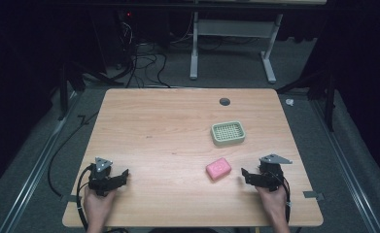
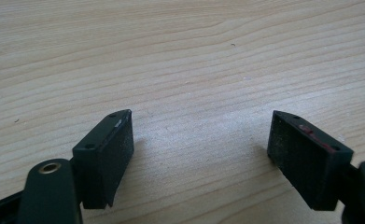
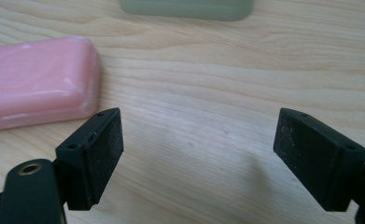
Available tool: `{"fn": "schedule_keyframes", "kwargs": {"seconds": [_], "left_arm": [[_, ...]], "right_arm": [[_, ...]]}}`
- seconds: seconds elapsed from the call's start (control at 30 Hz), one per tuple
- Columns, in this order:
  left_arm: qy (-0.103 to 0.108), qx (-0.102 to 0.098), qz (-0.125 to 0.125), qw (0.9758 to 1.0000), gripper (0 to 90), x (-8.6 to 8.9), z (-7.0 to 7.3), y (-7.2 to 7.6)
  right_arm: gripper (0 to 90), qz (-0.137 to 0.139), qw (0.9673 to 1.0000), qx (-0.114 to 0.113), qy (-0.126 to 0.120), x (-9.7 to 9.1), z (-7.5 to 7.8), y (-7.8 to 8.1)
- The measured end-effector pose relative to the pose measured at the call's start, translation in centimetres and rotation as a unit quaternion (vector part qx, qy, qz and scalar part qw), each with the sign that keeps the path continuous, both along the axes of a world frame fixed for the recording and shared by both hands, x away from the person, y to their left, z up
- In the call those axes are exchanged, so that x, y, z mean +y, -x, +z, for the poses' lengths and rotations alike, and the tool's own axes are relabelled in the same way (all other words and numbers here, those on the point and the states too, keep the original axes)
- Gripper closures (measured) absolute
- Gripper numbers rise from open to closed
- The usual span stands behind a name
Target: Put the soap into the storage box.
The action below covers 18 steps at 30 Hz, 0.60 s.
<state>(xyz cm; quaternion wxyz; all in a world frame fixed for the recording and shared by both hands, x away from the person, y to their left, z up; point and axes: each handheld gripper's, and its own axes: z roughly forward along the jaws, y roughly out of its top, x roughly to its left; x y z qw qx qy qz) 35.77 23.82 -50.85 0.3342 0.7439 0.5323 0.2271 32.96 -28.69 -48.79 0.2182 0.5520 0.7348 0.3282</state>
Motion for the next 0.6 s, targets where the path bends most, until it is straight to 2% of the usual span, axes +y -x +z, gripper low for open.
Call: {"fn": "schedule_keyframes", "kwargs": {"seconds": [0.33,0.43,0.6], "left_arm": [[0.000,0.001,0.000,1.0000,23.1,0.0,0.0,0.0],[0.000,0.001,0.000,1.0000,23.0,0.0,0.0,0.0],[0.001,0.001,0.000,1.0000,23.1,0.0,0.0,0.0]], "right_arm": [[12.9,0.049,0.9987,-0.011,-0.004,3.2,1.0,0.3],[12.3,0.069,0.9976,-0.006,-0.005,4.6,1.1,0.2],[12.2,0.085,0.9963,-0.003,-0.008,6.1,1.1,-0.3]]}}
